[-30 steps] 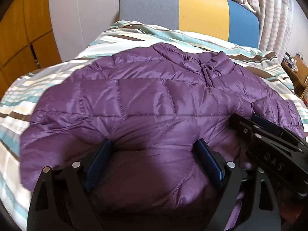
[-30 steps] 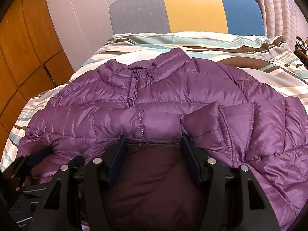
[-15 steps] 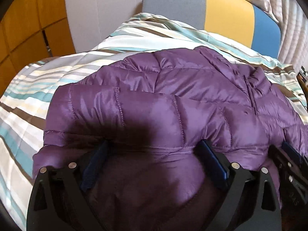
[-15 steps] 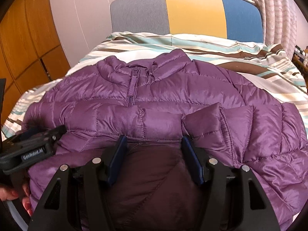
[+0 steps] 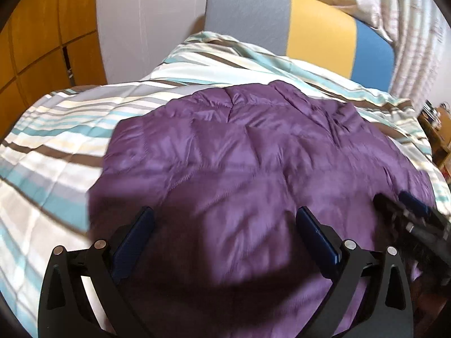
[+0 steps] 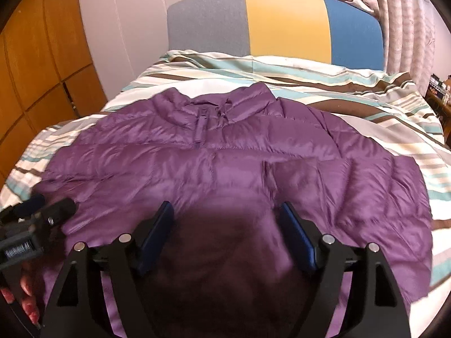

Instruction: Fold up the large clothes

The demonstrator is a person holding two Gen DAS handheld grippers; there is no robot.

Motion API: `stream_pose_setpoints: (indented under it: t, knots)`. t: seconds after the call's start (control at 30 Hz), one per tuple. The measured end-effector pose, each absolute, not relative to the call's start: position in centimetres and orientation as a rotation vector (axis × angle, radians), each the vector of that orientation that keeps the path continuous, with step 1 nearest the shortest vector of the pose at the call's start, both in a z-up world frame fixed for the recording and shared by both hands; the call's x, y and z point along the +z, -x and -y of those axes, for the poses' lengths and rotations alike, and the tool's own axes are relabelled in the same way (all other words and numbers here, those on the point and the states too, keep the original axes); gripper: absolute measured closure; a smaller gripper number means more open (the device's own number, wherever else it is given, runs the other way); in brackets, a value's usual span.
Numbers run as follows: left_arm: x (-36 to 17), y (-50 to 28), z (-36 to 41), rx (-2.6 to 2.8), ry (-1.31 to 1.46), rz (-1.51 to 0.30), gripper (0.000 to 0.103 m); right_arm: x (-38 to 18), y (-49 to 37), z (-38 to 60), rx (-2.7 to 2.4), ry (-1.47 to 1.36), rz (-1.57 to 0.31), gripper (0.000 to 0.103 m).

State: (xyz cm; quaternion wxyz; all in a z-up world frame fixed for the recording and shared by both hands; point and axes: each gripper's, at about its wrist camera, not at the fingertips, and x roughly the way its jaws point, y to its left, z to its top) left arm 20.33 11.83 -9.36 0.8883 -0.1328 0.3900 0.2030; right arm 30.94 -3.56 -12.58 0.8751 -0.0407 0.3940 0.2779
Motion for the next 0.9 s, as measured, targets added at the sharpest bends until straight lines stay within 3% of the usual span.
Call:
stream_pose_setpoints:
  t: [0.67,0.9]
  knots:
    - [-11.3,-3.8,-7.4,0.322,0.258,-0.823,0.003,-11.3,-19.5,23.2,0.519,-0.034,-0.966,0.028]
    - [-11.7,0.6,-8.0,0.325,0.343,-0.813,0.003,-11.5,-16.4,30.4,0.496,-0.067,-1.027,0.035]
